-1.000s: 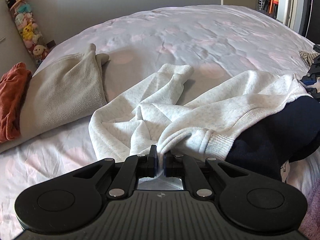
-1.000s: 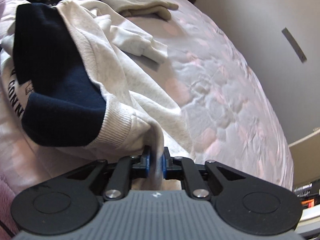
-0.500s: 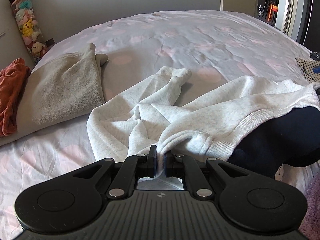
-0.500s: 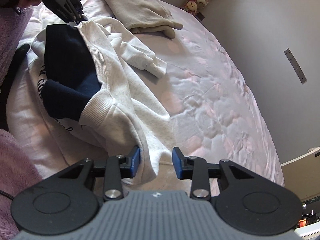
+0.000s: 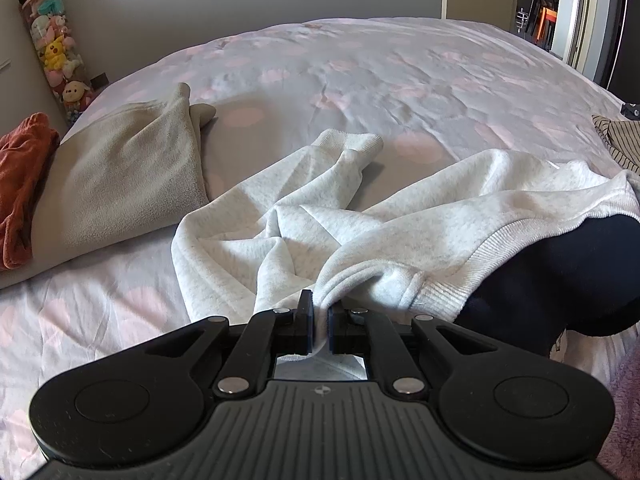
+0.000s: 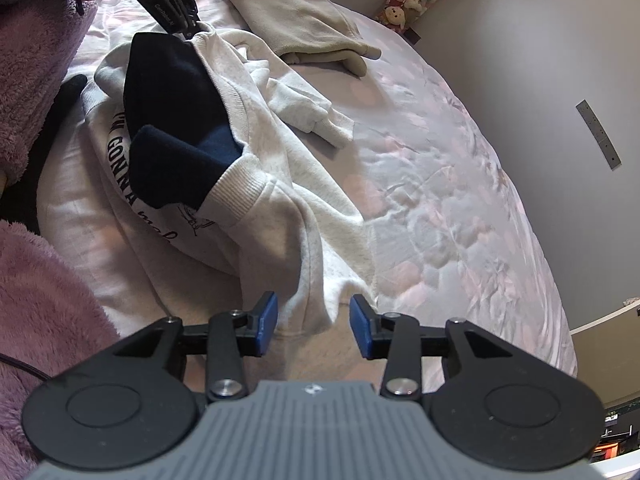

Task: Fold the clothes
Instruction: 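Lift the sweatshirt high with both tools and flip it over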

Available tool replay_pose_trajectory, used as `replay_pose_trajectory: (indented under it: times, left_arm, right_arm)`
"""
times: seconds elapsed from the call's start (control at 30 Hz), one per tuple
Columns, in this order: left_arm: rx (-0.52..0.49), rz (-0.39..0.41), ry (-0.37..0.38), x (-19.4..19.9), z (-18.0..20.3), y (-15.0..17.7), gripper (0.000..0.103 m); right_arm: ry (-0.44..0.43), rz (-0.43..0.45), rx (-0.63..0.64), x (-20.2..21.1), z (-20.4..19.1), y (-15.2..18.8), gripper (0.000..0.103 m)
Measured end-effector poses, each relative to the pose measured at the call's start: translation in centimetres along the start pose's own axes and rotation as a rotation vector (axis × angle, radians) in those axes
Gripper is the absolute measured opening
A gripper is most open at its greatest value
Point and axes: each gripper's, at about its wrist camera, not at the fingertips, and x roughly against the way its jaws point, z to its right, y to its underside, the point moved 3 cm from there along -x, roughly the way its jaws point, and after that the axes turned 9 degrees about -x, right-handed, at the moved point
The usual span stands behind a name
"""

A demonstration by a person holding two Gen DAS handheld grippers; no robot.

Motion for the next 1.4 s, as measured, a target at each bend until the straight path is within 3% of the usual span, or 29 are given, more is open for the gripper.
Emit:
replay_pose_trajectory:
  times: [0.17,0.2,0.23,0.27,0.43,0.7,1.03,1.2,1.4]
  left_arm:
    - [-0.002,0.005,0.005,0.1,-0.1,0.1,0.005]
    - [-0.003,0.006,0.006,0.1,-0.1,0.1,0.005]
    - [0.001,0.013,0.009,0.3,-0.2,0.1,0.004]
    - [0.007,0.024,0.013,0.6,-0.3,0.1,0.004]
    - [0.006,0.145,0.002,4.4,-0.7,-1.6,0.003]
    - [-0.006,0.477,-0.129,18.3,-2.9,-9.5,0.003]
    - [-0.089,0.860,-0.298,37.2,-1.5,-15.0,0.003]
    - [-0.135,0.908,-0.321,39.6,0.4,-15.4,0.003]
    - [-0.172,0.943,-0.330,40.9,2.2,-15.4,0.003]
  right_arm:
    - [-0.025,0.025,-0.060,-1.9,0.6,-0.1,0.040]
    - [-0.044,0.018,-0.076,-2.4,0.7,-0.3,0.033]
    - [-0.057,0.007,-0.087,-2.8,0.7,-0.4,0.010]
    - [-0.064,-0.005,-0.099,-3.1,0.7,-0.5,0.007]
    - [0.103,0.086,-0.197,-0.9,2.9,-2.2,0.006]
    - [0.434,0.372,-0.348,9.4,9.2,-8.7,0.005]
    - [0.684,0.699,-0.383,25.2,11.4,-14.8,0.006]
    - [0.768,0.799,-0.428,31.9,11.5,-15.1,0.006]
    - [0.856,0.838,-0.404,36.5,10.0,-13.6,0.006]
